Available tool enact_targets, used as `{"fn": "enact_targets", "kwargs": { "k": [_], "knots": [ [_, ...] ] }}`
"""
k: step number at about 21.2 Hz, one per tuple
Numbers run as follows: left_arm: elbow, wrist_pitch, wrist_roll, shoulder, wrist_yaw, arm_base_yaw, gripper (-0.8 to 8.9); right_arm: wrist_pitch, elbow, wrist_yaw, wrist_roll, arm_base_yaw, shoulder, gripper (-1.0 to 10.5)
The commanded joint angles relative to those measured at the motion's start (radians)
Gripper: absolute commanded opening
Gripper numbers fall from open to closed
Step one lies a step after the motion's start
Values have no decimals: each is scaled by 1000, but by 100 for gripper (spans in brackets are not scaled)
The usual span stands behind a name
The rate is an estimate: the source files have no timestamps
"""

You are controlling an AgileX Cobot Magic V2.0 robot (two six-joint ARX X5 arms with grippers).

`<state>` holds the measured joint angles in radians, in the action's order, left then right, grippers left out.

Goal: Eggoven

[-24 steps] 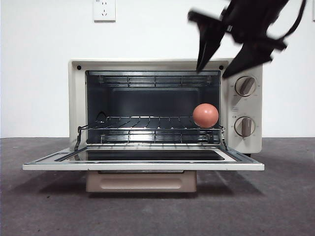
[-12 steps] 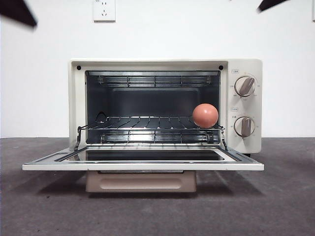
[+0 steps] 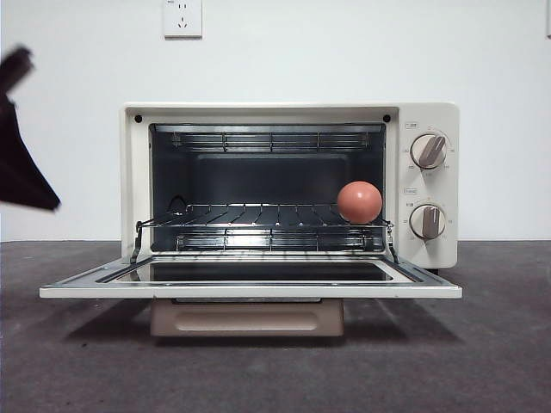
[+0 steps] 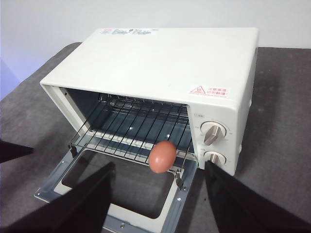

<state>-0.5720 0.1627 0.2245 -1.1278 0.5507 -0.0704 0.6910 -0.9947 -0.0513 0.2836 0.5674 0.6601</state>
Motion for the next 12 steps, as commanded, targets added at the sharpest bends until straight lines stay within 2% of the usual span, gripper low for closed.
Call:
{"fn": "enact_targets", "kwargs": {
  "k": [1, 8, 12],
  "knots": [
    [-2, -76, 7, -132, 42, 8, 6, 10, -19, -2, -11, 6, -10, 296],
    [-2, -225, 27, -407, 63, 5, 6, 11, -19, -3, -11, 6, -23, 296],
    [-2, -266, 28, -489, 130, 4, 6, 5, -19, -31, -11, 6, -21, 296]
  ]
}}
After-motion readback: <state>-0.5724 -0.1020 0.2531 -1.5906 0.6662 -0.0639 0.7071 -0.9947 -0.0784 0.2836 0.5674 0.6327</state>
